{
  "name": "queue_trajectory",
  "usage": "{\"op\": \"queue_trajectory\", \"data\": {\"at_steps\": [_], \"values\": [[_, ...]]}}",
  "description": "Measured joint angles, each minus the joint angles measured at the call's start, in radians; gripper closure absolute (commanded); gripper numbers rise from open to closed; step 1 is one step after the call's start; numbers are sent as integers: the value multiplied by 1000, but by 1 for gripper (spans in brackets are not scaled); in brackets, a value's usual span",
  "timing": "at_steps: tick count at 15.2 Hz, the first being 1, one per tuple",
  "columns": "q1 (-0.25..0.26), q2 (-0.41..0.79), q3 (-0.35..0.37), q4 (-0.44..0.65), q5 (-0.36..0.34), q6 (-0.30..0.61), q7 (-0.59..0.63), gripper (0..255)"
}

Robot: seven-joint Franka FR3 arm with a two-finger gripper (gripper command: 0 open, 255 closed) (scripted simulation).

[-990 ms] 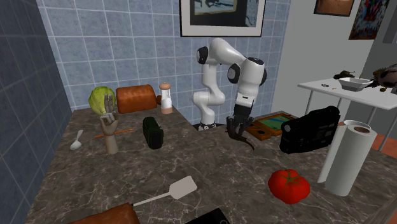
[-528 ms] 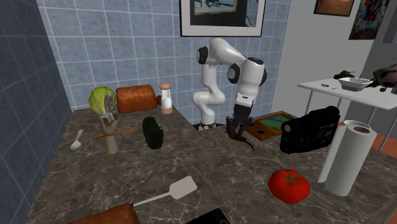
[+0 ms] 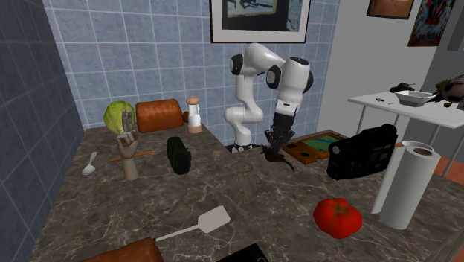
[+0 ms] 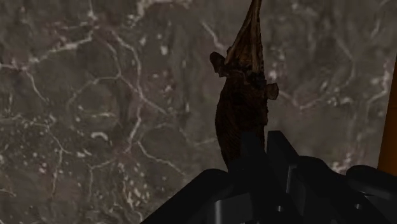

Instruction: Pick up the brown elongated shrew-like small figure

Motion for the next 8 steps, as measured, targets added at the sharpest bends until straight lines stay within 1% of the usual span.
{"op": "queue_trajectory", "data": {"at_steps": [8], "values": [[1, 5, 1, 106, 2, -102, -12, 255]]}}
